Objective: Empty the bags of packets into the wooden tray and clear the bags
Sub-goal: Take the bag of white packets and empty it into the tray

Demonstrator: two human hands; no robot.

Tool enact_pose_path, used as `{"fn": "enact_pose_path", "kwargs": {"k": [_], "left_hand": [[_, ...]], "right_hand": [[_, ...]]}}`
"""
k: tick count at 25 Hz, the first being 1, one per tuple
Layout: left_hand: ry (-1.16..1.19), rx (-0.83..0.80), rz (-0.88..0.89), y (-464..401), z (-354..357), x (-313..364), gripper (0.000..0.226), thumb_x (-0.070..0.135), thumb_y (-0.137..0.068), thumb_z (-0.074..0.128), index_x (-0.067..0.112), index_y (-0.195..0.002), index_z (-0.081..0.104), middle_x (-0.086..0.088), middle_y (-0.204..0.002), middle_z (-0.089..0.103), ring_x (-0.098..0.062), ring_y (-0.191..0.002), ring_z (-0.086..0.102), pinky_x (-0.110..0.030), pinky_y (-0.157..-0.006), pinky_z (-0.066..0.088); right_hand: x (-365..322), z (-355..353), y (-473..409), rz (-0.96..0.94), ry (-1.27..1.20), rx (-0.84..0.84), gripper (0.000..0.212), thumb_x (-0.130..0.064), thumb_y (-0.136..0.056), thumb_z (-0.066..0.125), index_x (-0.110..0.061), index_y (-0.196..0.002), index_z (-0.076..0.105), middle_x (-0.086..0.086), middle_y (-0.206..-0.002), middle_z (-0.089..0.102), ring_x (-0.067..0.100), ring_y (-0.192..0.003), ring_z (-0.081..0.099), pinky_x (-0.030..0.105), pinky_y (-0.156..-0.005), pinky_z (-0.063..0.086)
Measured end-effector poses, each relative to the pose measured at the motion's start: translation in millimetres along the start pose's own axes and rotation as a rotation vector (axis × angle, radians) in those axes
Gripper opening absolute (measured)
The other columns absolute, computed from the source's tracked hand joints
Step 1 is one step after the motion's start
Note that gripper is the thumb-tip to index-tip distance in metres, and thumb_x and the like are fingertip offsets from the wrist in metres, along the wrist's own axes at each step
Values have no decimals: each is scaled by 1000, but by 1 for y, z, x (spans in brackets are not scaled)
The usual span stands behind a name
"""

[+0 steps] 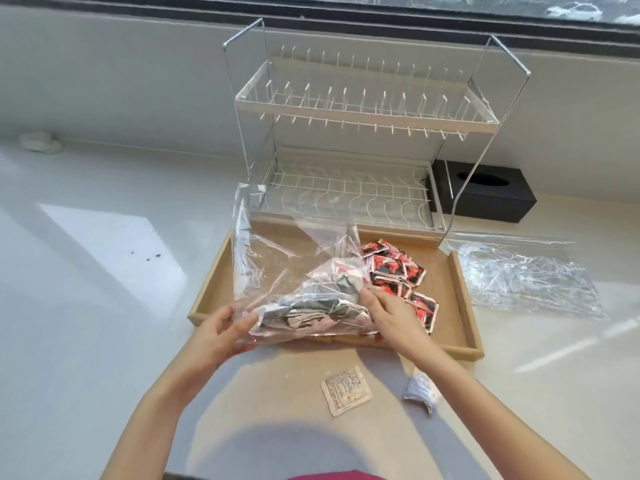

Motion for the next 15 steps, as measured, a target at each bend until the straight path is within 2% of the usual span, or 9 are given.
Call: {"fn": "enact_pose_path", "kwargs": {"k": [1,3,5,7,10,13,15], "left_hand": [[0,3,-11,1,-1,-4,39,40,-78,65,17,-109,58,7,-108,67,-5,-89,66,-16,-69,54],[-56,75,-15,0,-2,-9,27,28,-84,58,14,-107,60,5,-104,67,0,-84,65,-15,-69,55],[-92,180,-7,0,-3,-11,13,21,-86,56,12,-93,62,10,-83,70,6,-66,63,-11,-60,53],[-80,229,3,-2,-1,-8,12,19,-86,56,8,-87,62,10,-65,69,2,-58,62,-10,-52,50],[-112,277,52,-7,-5,3,27,21,-85,57,-5,-92,59,-4,-72,60,-16,-67,54,-13,-51,50],[-120,277,84,-12,-7,9,34,21,-87,56,-12,-94,53,-12,-80,48,-20,-74,45,-14,-52,48],[-102,278,96,-11,-6,14,31,20,-87,56,-10,-93,54,-12,-81,46,-20,-74,45,-11,-49,47]], "right_hand": [[-1,2,-2,9,3,3,43,-34,-96,37,0,-82,59,9,-74,66,25,-79,64,28,-62,37],[-1,4,-5,55,-68,2,37,-35,-94,41,-6,-78,55,0,-57,59,7,-52,60,21,-51,36],[-2,5,-6,128,-215,-2,30,-34,-92,46,-15,-70,46,-6,-43,49,12,-41,52,23,-47,39],[-5,4,-10,149,-296,8,29,-33,-92,48,-18,-67,44,-6,-41,45,21,-42,51,27,-44,40],[-14,-1,-17,173,-422,8,30,-31,-92,48,-16,-67,43,2,-55,46,10,-38,47,18,-36,38],[-18,0,-21,185,-533,-58,25,-30,-92,49,-17,-71,45,7,-67,47,16,-56,45,18,-44,40],[-20,-3,-21,186,-557,-93,22,-28,-92,50,-16,-74,46,3,-65,44,14,-55,41,18,-44,38]]}}
Point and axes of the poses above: each hand's wrist, its own y-axis away from the middle knuckle, its own z-axis out of the palm, x = y × z, the point moved 5 cm from there along -y, towards the middle knuckle
